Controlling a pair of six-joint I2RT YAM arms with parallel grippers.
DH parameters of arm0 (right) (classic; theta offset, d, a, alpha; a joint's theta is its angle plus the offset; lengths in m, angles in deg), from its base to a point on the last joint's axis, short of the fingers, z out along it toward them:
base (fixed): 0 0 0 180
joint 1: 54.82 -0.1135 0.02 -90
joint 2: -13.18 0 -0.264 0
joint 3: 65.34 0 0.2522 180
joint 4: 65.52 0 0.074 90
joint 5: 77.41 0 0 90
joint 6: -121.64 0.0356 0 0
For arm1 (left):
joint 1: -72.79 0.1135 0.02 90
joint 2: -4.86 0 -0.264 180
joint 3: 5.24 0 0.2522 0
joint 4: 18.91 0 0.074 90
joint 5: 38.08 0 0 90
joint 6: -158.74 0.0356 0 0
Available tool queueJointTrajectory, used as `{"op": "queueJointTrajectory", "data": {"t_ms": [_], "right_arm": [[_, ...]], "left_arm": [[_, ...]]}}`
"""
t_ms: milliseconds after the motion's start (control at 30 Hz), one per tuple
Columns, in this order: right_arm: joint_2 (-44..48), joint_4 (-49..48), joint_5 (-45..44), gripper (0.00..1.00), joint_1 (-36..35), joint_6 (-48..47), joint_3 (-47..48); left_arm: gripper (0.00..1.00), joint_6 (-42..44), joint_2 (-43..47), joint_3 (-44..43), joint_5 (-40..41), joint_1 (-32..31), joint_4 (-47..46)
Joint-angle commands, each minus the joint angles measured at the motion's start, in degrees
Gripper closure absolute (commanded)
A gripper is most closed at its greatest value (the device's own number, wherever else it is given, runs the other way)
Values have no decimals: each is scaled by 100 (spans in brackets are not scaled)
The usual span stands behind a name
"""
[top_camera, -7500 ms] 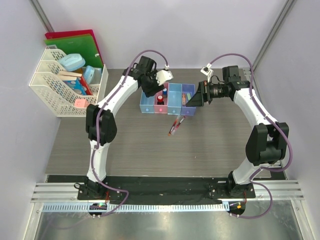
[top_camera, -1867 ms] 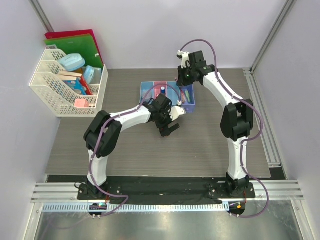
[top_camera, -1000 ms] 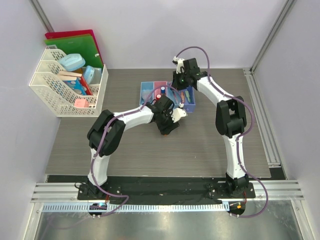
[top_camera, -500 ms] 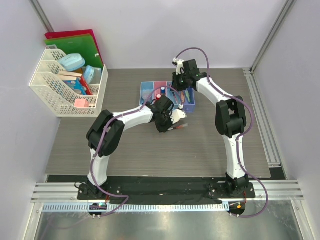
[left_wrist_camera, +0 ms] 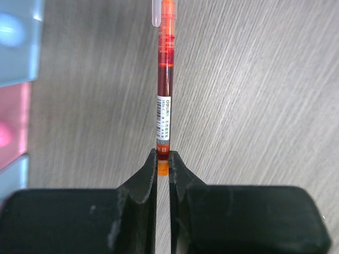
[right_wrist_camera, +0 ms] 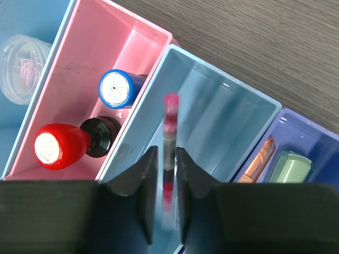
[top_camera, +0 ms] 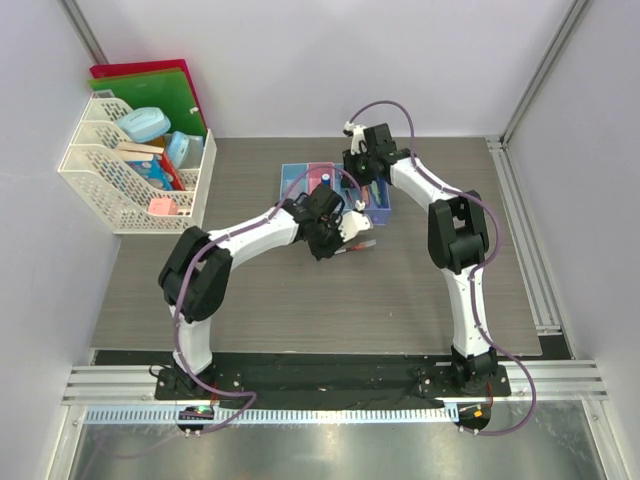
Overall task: Sort the stationery into containers
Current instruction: Pick up the pen from the center of the board.
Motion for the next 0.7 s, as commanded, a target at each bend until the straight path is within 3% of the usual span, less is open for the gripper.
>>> {"op": "queueJointTrajectory", "data": {"t_ms": [0, 267, 433, 667], "right_arm": [[65, -154, -64, 68, -27, -121, 47], [329, 354, 312, 42, 25, -516, 204], [391, 1128, 937, 40, 280, -455, 907], [611, 2725, 2360, 44, 571, -894, 1224]], "left_arm": [[100, 155, 728, -36, 96, -21, 90], [100, 945, 1405, 307, 729, -21, 152], [100, 1789, 1730, 737, 1658, -12, -120], [100, 2370, 2240, 993, 2136, -21, -638]]}}
